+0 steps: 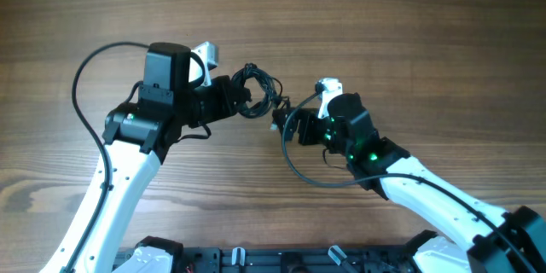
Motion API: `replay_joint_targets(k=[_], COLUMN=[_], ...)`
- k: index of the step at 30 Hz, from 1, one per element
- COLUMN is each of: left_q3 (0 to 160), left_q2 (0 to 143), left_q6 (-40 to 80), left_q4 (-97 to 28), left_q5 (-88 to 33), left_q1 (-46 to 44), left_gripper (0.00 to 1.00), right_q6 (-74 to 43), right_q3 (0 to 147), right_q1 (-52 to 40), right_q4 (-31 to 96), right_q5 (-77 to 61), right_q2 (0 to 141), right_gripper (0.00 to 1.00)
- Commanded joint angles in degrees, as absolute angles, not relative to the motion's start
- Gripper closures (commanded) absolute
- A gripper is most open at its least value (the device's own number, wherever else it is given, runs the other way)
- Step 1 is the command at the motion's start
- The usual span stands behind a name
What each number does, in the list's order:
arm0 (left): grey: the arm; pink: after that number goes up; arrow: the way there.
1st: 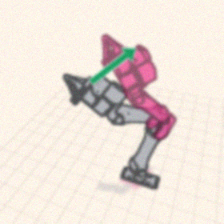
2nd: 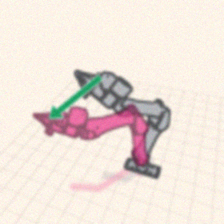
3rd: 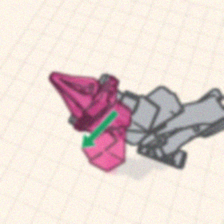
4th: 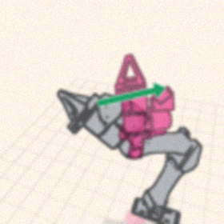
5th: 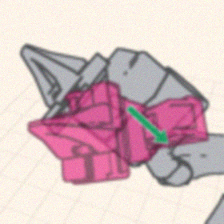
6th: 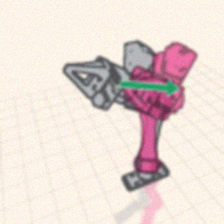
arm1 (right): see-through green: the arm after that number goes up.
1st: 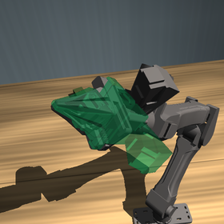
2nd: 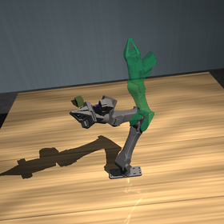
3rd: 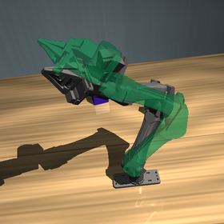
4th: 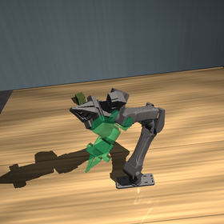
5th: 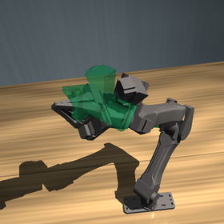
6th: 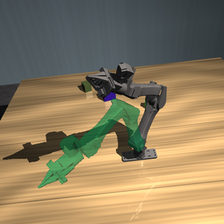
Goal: Untangle cables
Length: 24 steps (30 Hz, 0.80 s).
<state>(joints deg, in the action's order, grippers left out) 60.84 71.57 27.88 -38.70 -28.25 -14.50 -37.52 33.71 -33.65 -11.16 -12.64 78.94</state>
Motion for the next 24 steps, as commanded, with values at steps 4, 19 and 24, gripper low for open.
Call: replay_joint_targets(k=[4,19,24], left_q3=[61.0,61.0,61.0], left_q2=[71.0,71.0,71.0], left_q6=[0.7,-11.6,-10.0], left_q4=[-38.4,-40.2,-40.0], left_q5=[-18.8,-41.1,-41.1], left_q1=[-14.2,-14.2,-14.2], left_gripper=[0.96,0.96,0.96], right_q6=[-11.8,-10.7,-10.7], right_q3=[34.1,34.1,34.1], right_q1=[-24.2,-21.2,-22.0], right_q4=[-5.8,-19.1,-21.8], right_q5=[-48.5,-61.6,-67.6], right_q2=[66.3,78.5,79.3], right_gripper=[0.00,0.00,0.09])
